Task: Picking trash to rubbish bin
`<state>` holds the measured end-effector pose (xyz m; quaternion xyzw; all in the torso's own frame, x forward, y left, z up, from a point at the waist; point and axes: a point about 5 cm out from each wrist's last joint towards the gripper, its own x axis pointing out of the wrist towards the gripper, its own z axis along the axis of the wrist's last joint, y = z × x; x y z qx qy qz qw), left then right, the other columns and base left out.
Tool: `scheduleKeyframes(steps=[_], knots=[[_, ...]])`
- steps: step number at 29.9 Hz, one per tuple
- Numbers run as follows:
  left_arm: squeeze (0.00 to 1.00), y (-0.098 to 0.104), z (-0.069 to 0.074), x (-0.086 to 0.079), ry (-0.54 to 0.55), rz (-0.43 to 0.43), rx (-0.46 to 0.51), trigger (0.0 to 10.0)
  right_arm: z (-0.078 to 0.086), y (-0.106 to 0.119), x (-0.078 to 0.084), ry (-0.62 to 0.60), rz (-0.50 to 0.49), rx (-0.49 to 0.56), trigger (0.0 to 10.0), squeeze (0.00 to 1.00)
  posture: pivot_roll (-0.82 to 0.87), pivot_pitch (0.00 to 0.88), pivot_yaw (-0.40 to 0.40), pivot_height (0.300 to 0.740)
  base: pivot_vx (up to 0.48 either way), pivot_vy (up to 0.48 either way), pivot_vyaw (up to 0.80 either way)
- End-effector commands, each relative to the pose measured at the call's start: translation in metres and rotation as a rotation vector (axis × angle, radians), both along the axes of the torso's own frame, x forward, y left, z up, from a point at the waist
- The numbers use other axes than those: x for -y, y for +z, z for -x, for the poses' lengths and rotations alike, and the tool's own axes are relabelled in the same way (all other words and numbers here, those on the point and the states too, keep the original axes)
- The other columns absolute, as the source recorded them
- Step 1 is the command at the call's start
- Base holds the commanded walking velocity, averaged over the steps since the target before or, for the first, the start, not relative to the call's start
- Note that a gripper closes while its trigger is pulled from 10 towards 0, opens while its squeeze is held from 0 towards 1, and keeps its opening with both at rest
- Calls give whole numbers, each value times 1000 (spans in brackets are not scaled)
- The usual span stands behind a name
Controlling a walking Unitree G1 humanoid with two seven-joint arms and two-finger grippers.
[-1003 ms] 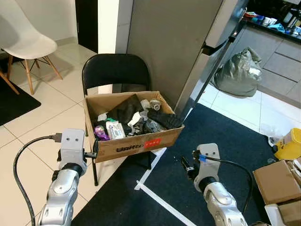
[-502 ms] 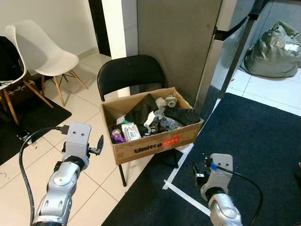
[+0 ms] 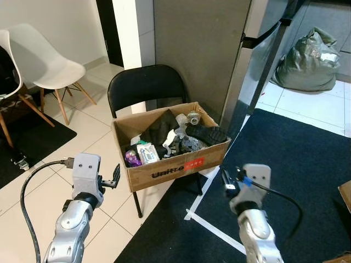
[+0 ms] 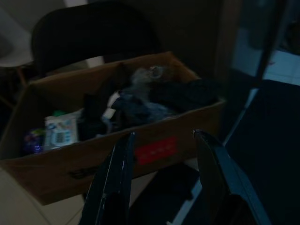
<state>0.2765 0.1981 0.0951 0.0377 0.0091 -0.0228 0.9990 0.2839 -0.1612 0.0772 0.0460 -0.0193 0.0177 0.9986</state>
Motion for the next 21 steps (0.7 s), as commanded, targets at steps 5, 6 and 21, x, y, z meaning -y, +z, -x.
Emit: scheduleKeyframes(steps=[5, 6, 21], knots=[[0, 0, -1, 2, -10, 6, 22, 10000, -9, -5, -13, 40, -24, -20, 10000, 0, -26, 71, 19, 740, 0, 0, 0], [0, 1, -1, 3, -15, 4, 24, 10000, -11, -5, -14, 44, -28, -18, 10000, 0, -26, 71, 19, 740, 0, 0, 0], [0, 4, -8, 9, -33, 12, 41, 10000, -5, -16, -8, 42, -28, -63, 10000, 0, -34, 70, 0, 740, 0, 0, -321]])
